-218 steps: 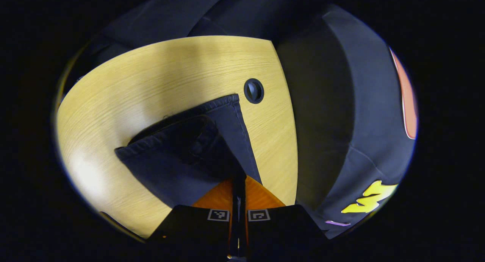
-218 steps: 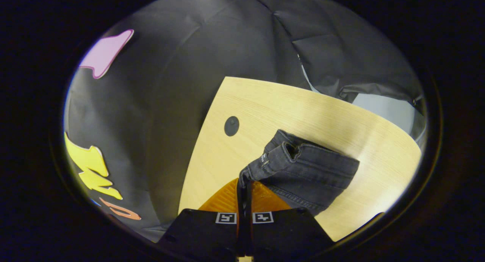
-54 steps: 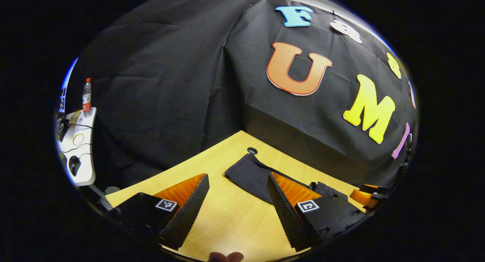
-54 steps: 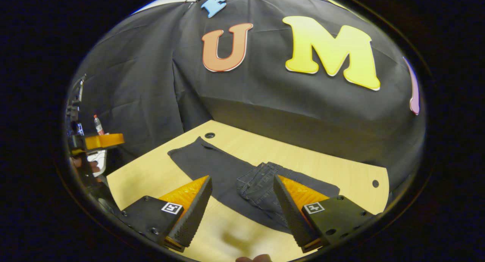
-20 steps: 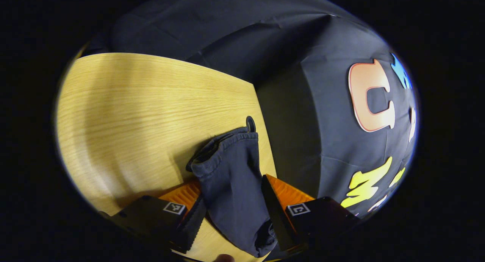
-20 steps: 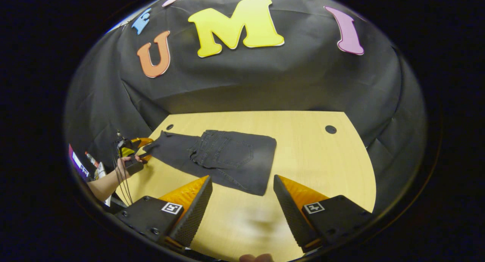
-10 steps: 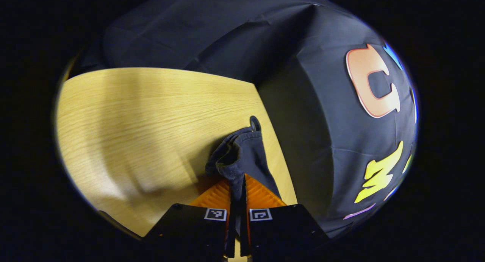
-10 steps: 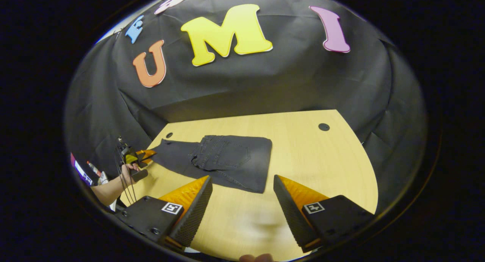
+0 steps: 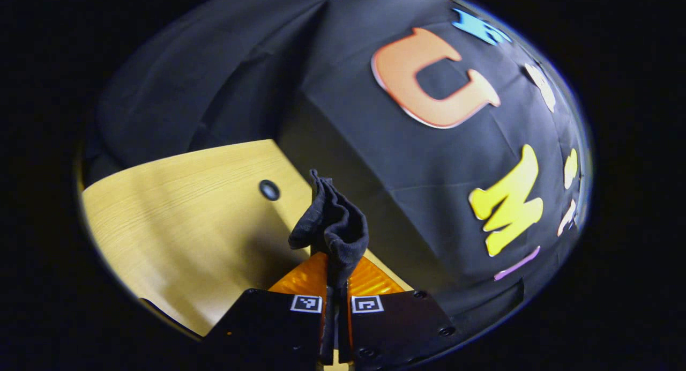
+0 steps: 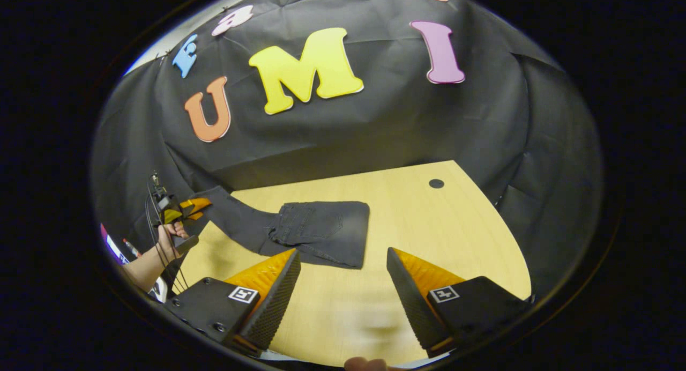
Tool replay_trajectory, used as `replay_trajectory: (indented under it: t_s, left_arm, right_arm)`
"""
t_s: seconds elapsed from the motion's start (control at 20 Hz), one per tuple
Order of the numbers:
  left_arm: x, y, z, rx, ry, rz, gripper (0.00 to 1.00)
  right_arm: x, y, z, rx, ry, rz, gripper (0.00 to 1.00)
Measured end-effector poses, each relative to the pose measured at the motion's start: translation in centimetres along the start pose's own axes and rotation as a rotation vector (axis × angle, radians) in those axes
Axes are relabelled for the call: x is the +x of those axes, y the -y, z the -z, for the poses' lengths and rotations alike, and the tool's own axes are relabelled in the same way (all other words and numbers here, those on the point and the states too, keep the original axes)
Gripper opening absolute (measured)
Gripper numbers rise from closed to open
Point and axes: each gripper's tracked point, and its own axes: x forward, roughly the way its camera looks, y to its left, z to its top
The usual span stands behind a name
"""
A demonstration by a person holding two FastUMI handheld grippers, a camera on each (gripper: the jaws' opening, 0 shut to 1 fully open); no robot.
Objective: Grasp the waist and the cuffs of the jeans and fold them to make the two legs overlap; first hold the waist and fold one-third of the jeans toward the cuffs, then hold the cuffs and fold the remaining one-third in the same direction to finish folding.
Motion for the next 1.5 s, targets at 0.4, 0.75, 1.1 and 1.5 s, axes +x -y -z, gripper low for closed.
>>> replay_trajectory:
  t_s: [0.4, 0.75, 1.1, 1.5]
  left_arm:
    - [-0.1, 15.5, 8.7, 0.288, -0.079, 0.165, 0.06]
    - [1.6, 19.4, 22.7, 0.619, -0.168, 0.184, 0.06]
    - [4.7, 14.7, 33.5, 0.851, -0.261, 0.094, 0.06]
    - [5.3, 14.5, 36.1, 0.804, -0.294, 0.113, 0.3]
  right_arm:
    - [-6.3, 4.5, 2.7, 0.072, 0.048, 0.1, 1.0]
    - [-8.9, 8.9, 4.3, 0.115, 0.049, 0.192, 1.0]
    - [-7.8, 11.6, 6.2, 0.121, -0.02, 0.231, 0.99]
    - [-3.8, 10.3, 5.0, 0.093, -0.033, 0.212, 0.99]
